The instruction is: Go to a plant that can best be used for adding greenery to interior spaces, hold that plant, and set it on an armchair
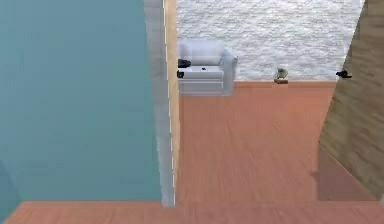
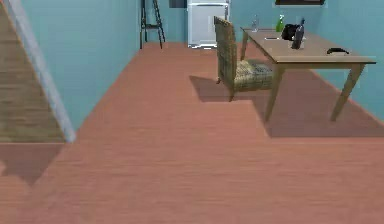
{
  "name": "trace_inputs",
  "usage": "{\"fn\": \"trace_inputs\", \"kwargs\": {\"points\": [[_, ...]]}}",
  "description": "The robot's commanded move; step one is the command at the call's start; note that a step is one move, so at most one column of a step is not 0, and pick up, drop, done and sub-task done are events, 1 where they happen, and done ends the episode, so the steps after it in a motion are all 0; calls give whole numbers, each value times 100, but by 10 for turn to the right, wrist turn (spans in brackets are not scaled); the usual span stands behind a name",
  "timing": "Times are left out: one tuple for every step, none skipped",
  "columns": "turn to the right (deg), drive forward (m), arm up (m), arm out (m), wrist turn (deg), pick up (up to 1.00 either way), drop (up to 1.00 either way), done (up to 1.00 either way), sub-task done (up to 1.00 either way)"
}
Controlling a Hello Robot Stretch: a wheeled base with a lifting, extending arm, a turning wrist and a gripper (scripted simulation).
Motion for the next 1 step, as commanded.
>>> {"fn": "trace_inputs", "kwargs": {"points": [[450,0,0,0,0,0,0,0,0]]}}
